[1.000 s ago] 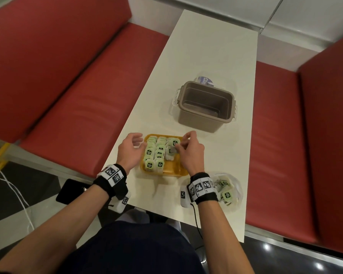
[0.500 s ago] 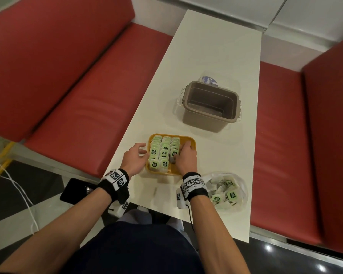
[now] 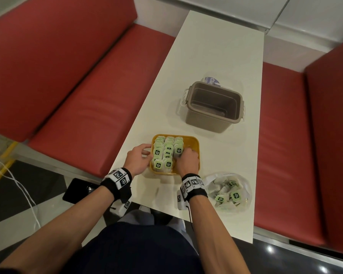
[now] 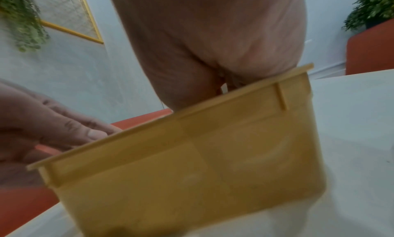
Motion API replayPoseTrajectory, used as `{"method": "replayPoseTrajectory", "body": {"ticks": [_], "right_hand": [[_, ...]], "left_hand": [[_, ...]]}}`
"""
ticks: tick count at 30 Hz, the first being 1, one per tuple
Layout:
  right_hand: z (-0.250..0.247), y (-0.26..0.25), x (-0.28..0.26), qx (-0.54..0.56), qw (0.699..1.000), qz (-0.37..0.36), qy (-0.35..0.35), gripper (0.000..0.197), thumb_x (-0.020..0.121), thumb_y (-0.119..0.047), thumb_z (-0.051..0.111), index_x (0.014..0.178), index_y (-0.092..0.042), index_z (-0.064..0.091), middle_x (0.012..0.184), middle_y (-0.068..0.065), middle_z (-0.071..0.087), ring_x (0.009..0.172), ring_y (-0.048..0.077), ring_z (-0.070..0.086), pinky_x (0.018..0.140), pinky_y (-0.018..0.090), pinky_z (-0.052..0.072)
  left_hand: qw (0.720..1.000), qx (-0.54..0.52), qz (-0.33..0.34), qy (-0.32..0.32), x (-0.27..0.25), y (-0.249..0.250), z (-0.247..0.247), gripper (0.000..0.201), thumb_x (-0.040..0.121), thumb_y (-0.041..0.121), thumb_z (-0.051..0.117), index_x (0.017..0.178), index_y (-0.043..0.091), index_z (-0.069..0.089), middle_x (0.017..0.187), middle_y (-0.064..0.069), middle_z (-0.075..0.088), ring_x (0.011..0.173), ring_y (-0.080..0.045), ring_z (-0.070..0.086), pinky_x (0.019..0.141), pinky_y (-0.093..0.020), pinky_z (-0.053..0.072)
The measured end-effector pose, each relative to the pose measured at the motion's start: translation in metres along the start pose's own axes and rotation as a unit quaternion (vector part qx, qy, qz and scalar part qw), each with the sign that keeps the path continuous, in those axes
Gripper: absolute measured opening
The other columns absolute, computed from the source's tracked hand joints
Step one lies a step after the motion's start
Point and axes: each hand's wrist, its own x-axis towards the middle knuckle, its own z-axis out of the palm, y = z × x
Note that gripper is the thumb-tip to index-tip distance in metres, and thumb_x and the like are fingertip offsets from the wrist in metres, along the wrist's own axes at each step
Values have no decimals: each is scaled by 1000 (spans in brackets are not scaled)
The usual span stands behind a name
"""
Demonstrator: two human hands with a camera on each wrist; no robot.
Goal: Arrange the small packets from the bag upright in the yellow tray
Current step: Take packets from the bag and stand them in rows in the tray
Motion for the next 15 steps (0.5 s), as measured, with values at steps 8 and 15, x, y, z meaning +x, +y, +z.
{"method": "replayPoseTrajectory", "body": {"ticks": [8,15], "right_hand": [[17,0,13,24,1000,-1,8,12,96,-20,72,107,-21,75,113,8,69,95,34,72,88,46,63],[-6,-6,6,26,999,-15,-15,17,94,-24,77,106,-14,71,115,11,69,99,35,71,88,45,62]], "left_hand": [[1000,-2,-8,1,1,2,-1,37,98,13,74,133,25,72,108,-6,77,91,-30,78,84,-47,67],[1000,21,-5,5,-2,10,-3,38,98,19,73,135,27,70,112,-3,78,101,-27,76,97,-46,61]]}}
